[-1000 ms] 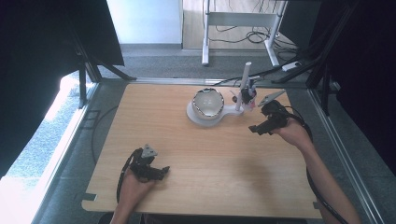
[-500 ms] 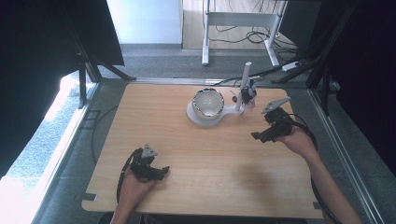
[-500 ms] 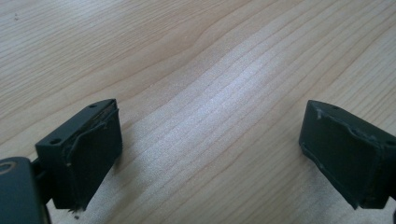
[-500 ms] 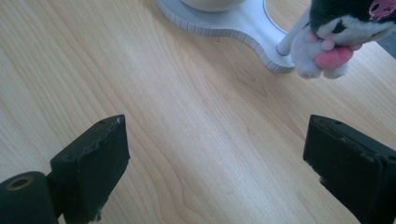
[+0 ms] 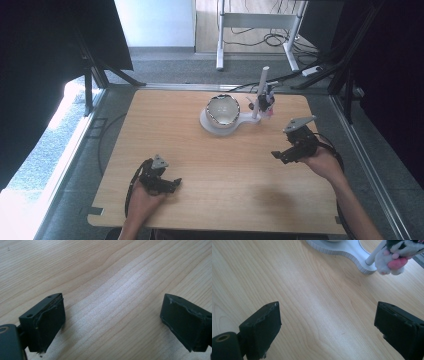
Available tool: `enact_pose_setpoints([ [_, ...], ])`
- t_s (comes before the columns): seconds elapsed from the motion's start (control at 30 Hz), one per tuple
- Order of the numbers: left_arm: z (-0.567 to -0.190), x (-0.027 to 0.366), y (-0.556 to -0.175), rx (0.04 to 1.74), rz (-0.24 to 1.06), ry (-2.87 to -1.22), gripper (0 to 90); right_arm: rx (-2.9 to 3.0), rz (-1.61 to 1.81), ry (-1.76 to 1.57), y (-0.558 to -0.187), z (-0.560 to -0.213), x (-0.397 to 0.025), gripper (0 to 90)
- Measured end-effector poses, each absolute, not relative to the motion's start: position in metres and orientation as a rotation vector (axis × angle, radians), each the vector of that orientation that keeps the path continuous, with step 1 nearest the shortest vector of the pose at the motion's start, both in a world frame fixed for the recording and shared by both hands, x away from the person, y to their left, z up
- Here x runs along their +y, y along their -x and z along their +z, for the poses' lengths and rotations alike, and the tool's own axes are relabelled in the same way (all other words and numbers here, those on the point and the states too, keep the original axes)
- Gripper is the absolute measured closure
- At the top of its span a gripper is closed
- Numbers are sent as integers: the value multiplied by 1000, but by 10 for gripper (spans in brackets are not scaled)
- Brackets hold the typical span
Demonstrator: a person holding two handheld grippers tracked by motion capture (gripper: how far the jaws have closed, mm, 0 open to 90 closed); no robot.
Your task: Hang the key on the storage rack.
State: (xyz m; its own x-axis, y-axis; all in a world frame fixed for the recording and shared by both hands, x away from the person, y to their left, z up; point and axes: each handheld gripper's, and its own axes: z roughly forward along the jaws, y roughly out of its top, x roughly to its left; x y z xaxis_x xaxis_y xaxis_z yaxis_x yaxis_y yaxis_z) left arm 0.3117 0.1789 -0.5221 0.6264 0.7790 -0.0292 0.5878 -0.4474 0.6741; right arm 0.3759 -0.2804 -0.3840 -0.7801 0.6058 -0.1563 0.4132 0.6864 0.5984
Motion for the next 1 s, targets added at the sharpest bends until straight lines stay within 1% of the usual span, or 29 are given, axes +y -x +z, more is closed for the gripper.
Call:
enact_pose_setpoints([
  [0.47,-522,179,-312,1066,375,-2189,58,2521,814,-794,-344,-392,-287,71],
  [1.0,-522,179,-312,1064,375,-2193,58,2498,857,-826,-319,-418,-289,73],
])
